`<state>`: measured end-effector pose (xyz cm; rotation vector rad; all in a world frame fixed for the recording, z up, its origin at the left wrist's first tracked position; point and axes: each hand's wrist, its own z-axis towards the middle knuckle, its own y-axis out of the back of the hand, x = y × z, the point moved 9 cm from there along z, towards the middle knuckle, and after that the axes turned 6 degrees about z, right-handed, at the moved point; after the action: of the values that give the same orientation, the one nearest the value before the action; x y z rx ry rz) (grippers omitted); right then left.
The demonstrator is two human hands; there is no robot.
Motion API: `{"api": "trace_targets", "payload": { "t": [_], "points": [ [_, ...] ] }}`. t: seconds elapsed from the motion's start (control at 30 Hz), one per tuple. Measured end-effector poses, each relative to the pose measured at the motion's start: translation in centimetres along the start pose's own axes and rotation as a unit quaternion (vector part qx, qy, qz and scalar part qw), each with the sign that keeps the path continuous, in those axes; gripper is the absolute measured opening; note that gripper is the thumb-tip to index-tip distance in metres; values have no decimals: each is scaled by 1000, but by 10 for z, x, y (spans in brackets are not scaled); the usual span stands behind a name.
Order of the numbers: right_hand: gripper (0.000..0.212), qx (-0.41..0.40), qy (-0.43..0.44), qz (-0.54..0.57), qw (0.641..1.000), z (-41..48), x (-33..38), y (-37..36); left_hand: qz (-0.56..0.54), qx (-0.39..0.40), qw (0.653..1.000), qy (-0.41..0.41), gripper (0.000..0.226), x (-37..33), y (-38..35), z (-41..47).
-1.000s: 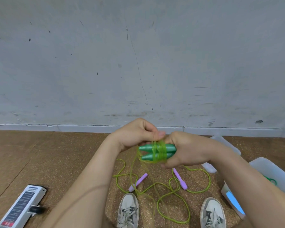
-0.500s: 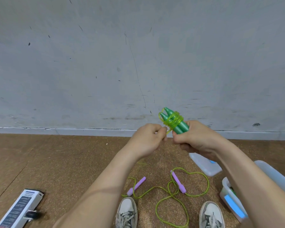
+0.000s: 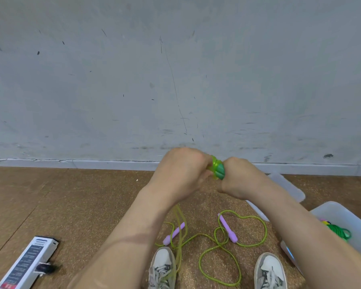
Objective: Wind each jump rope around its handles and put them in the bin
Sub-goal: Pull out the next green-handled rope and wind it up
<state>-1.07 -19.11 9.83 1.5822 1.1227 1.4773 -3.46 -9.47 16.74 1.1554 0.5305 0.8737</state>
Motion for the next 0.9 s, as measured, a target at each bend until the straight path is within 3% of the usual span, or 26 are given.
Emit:
{"api": "trace_targets", "payload": {
  "t": [0.13,0.27,0.4,0.53,0.67,0.8,0.9],
  "points": [
    [13,62,31,-52,996,-10,13,-13,-83,-6,997,-11,22,9,1,-3],
    [25,87,109,-135,981,-30,36,-14,-178,88,979,38,17,17,-18,-5],
    [12,74,177,-134,972,-37,51,-9,-396,162,895,125,5,34,-35,-14],
    [28,69,212,-60,973,-36,58,-5,-531,182,810,172,13,43,-46,-19],
    [20,62,228,87,968,-39,59,8,-611,217,731,212,20,41,-64,-23],
    [34,84,195,274,938,-41,53,14,-629,209,714,224,28,40,-70,-25],
    [30,46,153,381,910,-33,39,24,-633,201,715,218,40,38,-72,-23]
  ]
}}
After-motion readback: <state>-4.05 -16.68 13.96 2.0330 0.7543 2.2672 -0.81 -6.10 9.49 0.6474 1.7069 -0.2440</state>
